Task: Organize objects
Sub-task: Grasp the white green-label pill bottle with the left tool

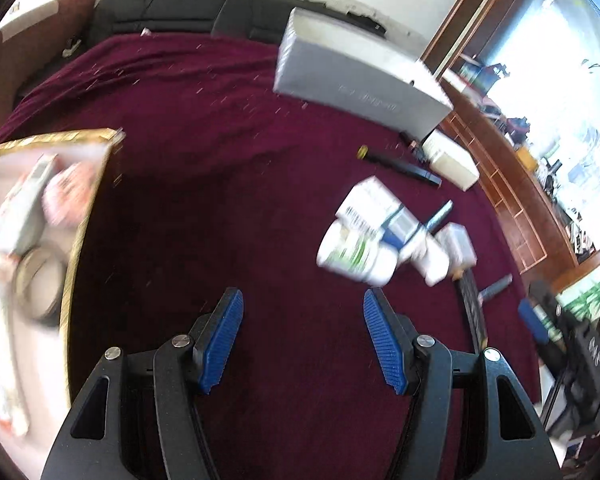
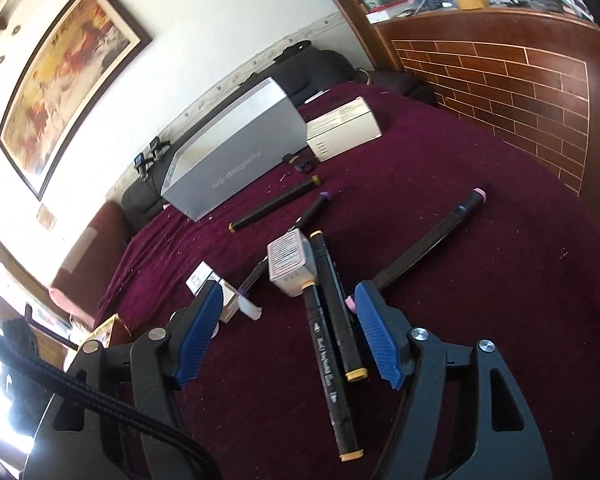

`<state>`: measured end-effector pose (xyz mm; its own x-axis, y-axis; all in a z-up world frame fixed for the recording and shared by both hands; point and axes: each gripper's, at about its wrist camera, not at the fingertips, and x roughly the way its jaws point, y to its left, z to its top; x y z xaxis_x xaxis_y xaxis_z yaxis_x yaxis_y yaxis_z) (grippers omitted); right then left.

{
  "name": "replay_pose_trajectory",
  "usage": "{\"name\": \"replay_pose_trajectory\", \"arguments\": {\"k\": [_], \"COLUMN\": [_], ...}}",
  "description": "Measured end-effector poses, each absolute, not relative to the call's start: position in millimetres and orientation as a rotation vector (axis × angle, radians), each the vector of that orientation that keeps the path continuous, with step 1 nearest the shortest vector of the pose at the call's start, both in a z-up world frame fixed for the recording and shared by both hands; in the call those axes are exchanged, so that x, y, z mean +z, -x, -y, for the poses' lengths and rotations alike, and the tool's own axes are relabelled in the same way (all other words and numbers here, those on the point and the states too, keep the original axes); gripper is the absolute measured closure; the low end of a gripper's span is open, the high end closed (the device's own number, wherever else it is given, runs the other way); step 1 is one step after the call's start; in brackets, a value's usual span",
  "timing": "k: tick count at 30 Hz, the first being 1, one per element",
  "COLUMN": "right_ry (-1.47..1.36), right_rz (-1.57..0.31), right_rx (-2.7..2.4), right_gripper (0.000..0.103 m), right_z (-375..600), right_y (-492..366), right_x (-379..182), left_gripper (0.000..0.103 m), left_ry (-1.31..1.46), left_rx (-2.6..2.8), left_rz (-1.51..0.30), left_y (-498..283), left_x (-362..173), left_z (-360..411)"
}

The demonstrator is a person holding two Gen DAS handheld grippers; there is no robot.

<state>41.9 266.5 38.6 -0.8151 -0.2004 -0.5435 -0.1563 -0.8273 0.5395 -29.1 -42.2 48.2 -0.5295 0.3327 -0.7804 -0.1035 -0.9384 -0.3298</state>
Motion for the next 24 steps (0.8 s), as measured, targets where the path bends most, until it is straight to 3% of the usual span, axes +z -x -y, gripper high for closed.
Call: {"name": "replay_pose_trajectory", "arguments": {"k": [8, 13, 24], "right_ry": [-0.985, -1.005, -1.047], "right_rz": [0.987, 0.963, 0.964], "right_rx": [-2.771, -2.761, -2.744], "right_gripper": [0.035, 0.035, 0.035], "right_z": [-276.5, -272.0, -270.1], "right_y": [-38.3, -35.6, -35.0], "right_x": [22.9, 20.8, 16.0], "left_gripper": [0.047, 0.047, 0.047], "left_ry": [1.321, 1.376, 1.368], "left_rx": [2.601, 2.444, 2.107], "left_rz": [0.329, 0.433, 0.292], "left_y": [84.3, 114.6, 75.2], "left_x": [37.1, 14.7, 14.3], "left_z": [23.5, 21.1, -5.2]}}
